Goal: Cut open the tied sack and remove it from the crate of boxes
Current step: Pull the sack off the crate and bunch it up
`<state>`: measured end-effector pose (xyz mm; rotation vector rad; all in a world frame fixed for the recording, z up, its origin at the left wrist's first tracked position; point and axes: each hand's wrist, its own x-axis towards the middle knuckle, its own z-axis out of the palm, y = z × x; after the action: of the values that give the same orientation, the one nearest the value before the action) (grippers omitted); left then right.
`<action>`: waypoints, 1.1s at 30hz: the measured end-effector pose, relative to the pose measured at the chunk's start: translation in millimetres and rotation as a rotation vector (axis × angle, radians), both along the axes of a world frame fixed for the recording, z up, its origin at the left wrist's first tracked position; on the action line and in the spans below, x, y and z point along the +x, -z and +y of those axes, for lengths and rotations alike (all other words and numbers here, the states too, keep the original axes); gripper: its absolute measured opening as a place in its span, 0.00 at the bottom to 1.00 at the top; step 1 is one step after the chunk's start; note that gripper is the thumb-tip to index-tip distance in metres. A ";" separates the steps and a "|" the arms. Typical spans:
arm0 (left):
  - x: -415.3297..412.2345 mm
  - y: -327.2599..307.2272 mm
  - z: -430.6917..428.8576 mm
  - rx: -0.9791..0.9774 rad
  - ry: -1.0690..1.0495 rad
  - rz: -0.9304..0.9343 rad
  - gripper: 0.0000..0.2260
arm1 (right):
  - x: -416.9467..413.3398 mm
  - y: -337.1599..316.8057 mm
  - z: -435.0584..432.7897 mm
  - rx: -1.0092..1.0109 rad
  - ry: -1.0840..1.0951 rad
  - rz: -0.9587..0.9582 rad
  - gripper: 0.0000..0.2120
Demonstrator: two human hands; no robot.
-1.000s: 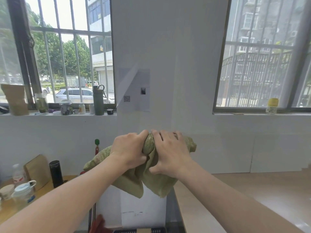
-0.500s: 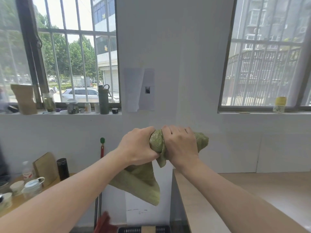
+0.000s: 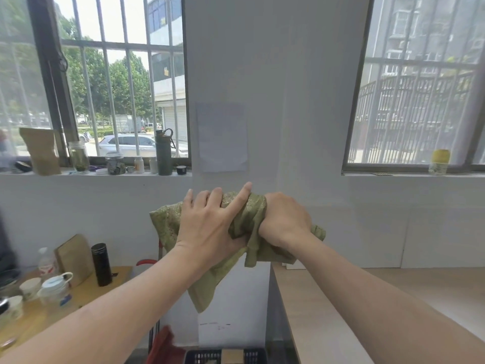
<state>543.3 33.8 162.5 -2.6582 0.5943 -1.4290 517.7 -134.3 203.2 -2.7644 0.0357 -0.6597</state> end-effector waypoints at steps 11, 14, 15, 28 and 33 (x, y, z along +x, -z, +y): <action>12.2 -13.9 5.7 0.033 0.151 -0.001 0.28 | 4.2 4.0 -14.8 0.075 -0.234 -0.002 0.15; 16.9 -14.5 2.9 0.037 0.130 0.028 0.23 | 1.0 9.0 -20.1 -0.013 -0.260 -0.101 0.30; 18.5 -15.1 1.6 0.030 0.122 0.045 0.22 | -0.8 10.8 -20.1 -0.086 -0.262 -0.132 0.39; 28.3 -33.6 -5.5 -0.261 0.390 0.539 0.11 | 20.9 35.9 -25.0 -0.515 0.029 -0.581 0.38; 32.8 -36.7 -0.3 -0.259 0.503 0.663 0.11 | 28.5 35.4 -21.0 -0.493 0.012 -0.523 0.27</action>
<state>576.1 33.5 199.2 -3.3595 1.2766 -0.6650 546.1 -155.3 167.8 -2.9280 -0.2548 -1.5502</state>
